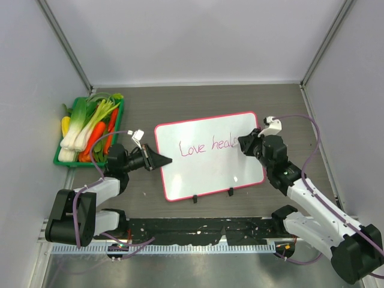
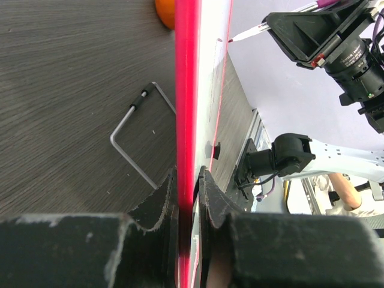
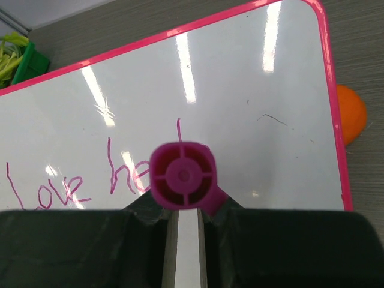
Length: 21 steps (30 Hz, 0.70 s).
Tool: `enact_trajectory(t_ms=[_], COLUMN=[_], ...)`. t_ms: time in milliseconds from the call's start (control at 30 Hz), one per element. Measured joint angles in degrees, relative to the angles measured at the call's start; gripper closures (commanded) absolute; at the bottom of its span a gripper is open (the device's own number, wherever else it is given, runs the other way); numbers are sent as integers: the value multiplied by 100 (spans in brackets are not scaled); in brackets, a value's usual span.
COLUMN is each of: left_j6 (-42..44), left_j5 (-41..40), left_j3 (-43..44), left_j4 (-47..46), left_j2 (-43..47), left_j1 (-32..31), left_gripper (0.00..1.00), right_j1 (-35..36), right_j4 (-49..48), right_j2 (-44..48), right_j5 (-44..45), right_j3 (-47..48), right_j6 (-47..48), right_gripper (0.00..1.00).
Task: Write a sentence on the whiteboard
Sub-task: Write on the whiteboard with the whiteboard.
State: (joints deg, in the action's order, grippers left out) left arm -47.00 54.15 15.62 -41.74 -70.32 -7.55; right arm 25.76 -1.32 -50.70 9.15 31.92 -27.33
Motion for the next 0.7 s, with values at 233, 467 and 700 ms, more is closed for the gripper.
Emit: enact_trajectory(t_ms=[233,467,700], left_j6=[11,31,52], left_j5=[0,0,0], left_j3=[2,2,2], left_j4=[2,4,4], left_j2=[2,11,11], left_j1=[0,-2,-7], left_gripper=[100,100,100], right_j1=[0,0,0], right_j4=[109,107,219], right_j2=[1043,1810,1646], right_j5=[-33,144,210], right_j3=[-129,-131,-131], right_j6=[-85,-61,-15], right_gripper=[99,99,99])
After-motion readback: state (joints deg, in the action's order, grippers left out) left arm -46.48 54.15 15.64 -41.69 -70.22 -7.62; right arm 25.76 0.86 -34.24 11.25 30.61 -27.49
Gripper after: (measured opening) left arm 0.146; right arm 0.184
